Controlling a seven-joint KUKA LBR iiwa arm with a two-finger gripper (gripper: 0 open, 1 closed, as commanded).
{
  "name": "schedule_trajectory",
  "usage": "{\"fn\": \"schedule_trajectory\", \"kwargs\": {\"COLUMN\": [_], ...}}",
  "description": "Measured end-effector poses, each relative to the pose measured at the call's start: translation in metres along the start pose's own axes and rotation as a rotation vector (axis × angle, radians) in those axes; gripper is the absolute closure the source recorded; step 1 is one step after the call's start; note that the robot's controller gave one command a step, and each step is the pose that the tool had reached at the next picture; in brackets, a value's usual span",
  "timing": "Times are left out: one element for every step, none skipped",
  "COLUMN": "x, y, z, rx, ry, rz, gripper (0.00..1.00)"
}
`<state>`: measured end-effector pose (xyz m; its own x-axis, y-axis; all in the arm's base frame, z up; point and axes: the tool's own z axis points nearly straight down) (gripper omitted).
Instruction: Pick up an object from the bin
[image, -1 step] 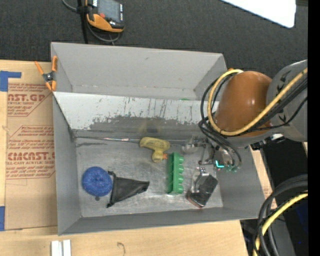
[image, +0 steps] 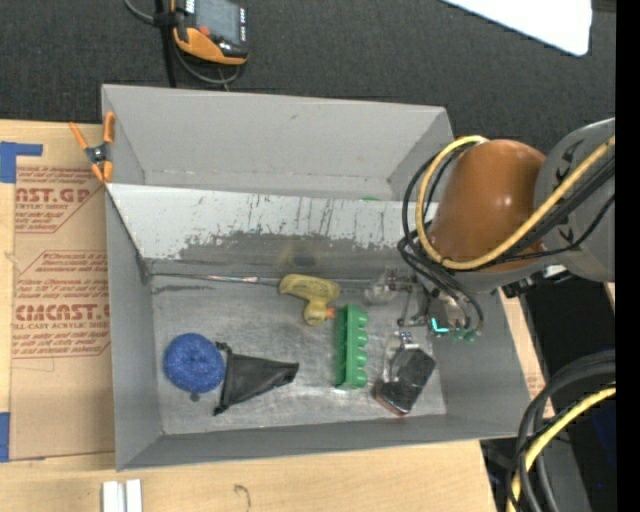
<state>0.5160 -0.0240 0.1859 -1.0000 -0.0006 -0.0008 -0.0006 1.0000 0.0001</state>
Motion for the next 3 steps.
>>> {"fn": "schedule_trajectory", "kwargs": {"x": [0.018,0.022,0.023], "y": [-0.023,-0.024,-0.022], "z": [0.099,0.106,0.113], "rx": [0.003,0.004,0.002], "ry": [-0.021,-0.016,-0.015], "rz": [-0.141,-0.139,-0.14], "gripper": [1.0,0.0,1.0]}}
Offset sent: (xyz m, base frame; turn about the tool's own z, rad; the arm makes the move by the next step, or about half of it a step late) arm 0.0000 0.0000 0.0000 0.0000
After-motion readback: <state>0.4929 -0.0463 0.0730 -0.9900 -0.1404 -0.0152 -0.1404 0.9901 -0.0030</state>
